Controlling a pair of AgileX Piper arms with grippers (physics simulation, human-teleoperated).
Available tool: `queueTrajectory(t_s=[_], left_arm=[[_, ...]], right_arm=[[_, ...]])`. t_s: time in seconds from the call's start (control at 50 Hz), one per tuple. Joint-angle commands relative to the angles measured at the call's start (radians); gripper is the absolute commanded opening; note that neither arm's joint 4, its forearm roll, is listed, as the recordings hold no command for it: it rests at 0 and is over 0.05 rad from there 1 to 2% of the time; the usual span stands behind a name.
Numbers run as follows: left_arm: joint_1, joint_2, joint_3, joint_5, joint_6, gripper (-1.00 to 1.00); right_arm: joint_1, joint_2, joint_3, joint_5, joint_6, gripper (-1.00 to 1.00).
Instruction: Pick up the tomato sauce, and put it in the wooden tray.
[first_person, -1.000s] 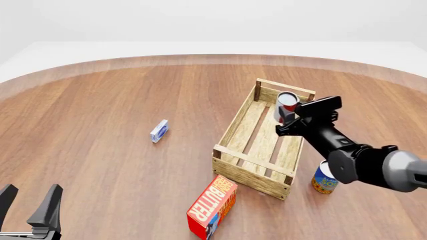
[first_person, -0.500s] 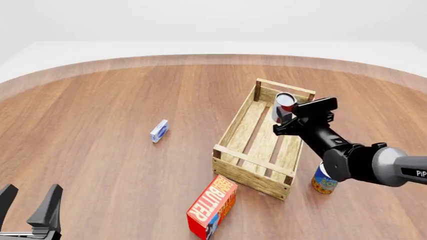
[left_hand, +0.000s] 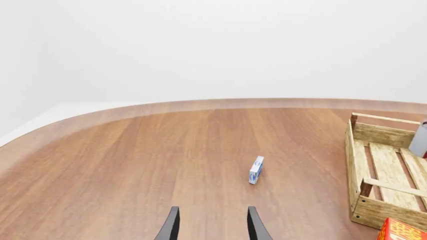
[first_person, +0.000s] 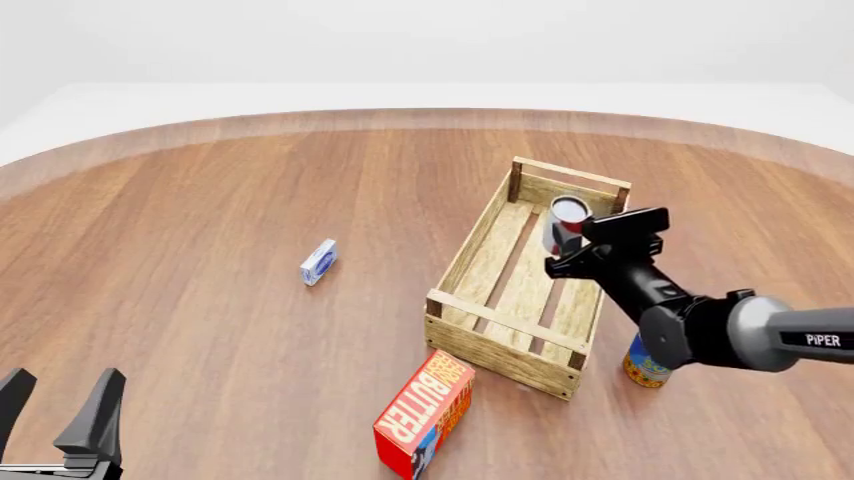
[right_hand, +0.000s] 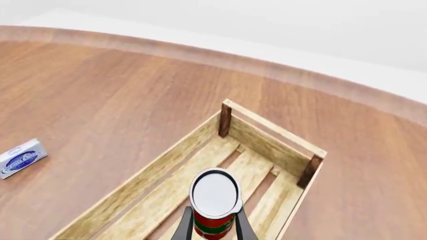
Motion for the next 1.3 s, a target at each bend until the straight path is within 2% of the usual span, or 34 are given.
queueTrajectory(t_s=[0.02, 0.46, 1.3], left_arm=[[0.0, 0.0, 0.0, 0.0, 0.0, 1.0], [0.0, 0.0, 0.0, 0.0, 0.0, 1.0], [0.0, 0.0, 0.0, 0.0, 0.0, 1.0]], right_arm=[[-0.003, 0.033, 0.0, -0.03, 0.021, -1.0], [-0.011, 0.134, -0.013, -0.089, 0.024, -1.0], [-0.025, 0.23, -0.056, -0.116, 0.033, -1.0]])
